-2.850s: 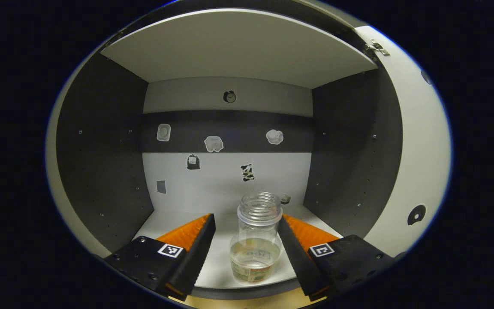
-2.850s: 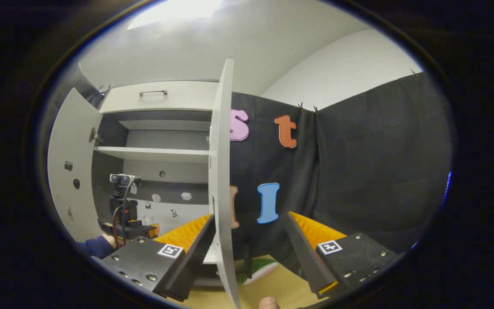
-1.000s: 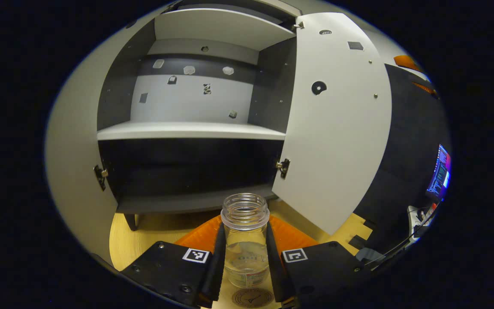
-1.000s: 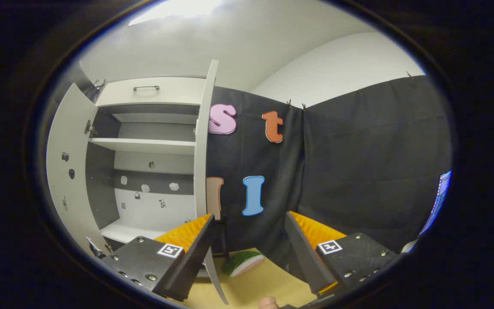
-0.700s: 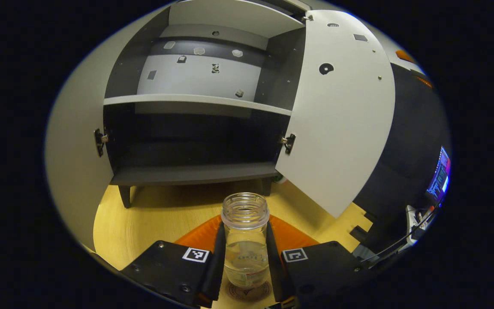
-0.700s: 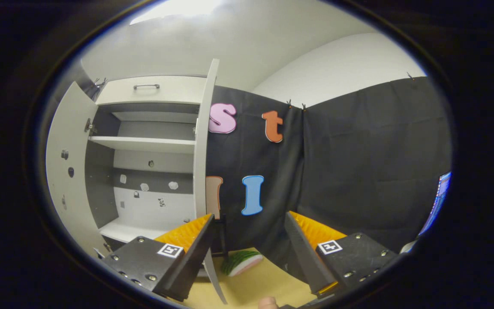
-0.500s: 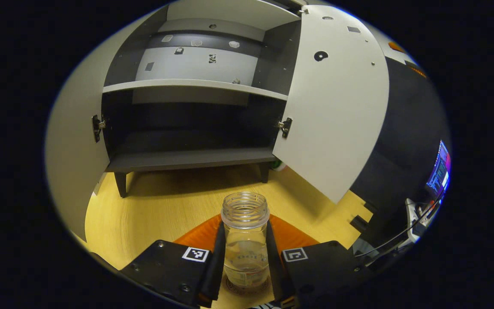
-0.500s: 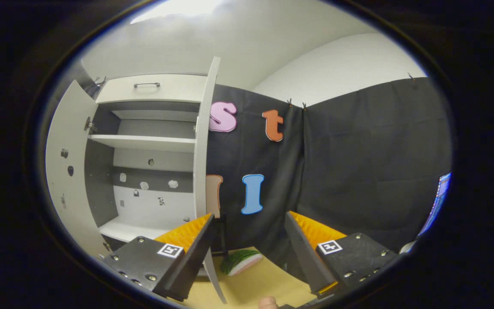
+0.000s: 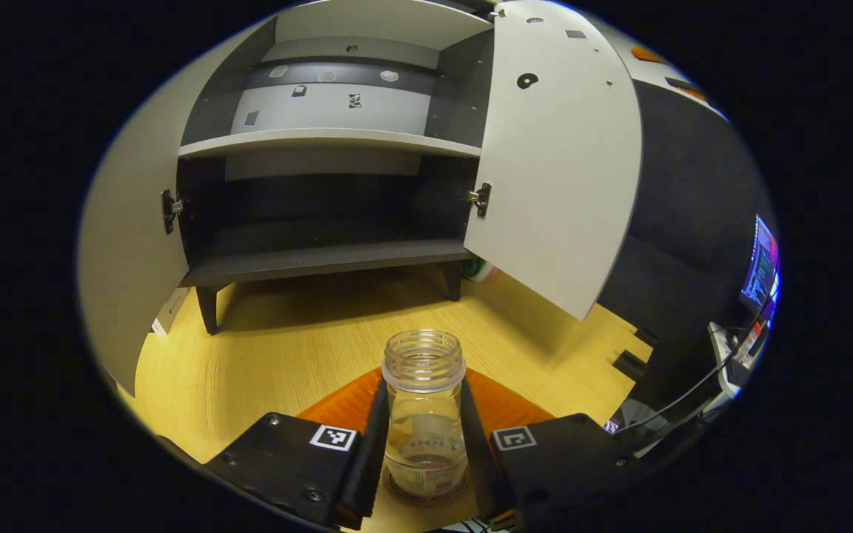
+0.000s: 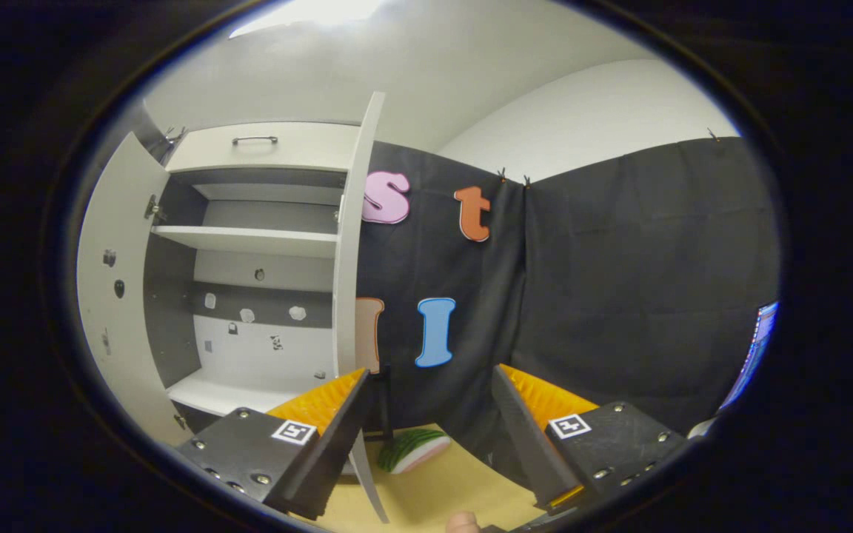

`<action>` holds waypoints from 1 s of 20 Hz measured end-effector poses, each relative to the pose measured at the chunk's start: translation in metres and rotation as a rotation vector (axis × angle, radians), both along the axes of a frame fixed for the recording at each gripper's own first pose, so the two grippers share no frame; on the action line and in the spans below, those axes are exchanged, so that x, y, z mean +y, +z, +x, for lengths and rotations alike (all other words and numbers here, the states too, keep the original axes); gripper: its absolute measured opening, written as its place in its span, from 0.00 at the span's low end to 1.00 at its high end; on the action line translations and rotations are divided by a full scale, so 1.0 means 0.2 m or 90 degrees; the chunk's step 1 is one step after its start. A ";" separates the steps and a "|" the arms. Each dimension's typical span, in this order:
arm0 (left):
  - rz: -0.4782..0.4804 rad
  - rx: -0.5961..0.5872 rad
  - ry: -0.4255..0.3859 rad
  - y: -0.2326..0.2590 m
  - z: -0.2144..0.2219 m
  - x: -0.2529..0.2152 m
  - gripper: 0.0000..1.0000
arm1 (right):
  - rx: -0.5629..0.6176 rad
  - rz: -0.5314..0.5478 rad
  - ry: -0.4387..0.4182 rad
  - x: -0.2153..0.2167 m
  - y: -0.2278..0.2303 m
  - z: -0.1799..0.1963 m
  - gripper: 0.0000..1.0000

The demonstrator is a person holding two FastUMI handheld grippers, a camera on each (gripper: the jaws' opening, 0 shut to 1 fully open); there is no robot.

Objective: Grasp the bottle in the cabinet with the left hand and place it on the coaster, then close the right door with the right hand and the left door with the left hand.

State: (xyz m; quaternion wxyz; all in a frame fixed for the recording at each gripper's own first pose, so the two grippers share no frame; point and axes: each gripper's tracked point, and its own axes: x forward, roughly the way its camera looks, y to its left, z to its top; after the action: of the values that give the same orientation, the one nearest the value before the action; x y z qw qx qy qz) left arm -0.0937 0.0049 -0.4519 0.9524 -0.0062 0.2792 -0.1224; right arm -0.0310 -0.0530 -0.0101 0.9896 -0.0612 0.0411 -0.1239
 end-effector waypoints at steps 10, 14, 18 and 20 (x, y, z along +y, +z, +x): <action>0.007 0.041 -0.050 0.00 -0.18 -0.06 0.74 | 0.017 -0.001 -0.001 -0.02 -0.05 0.02 0.98; 0.016 0.011 -0.053 0.13 -0.14 -0.07 0.84 | 0.023 -0.003 -0.003 -0.03 -0.07 0.02 0.98; 0.014 -0.043 -0.037 0.35 -0.06 -0.07 0.86 | 0.024 -0.002 -0.006 -0.04 -0.08 0.02 0.99; 0.012 -0.068 -0.034 0.47 -0.03 -0.07 0.86 | 0.023 -0.002 -0.012 -0.06 -0.08 0.02 0.99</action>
State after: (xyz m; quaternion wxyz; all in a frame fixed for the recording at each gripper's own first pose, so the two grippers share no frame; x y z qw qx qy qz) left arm -0.0989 -0.0091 -0.3587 0.9623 0.0167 0.2290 -0.1457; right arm -0.0279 -0.0658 -0.0260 0.9873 -0.0649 0.0591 -0.1325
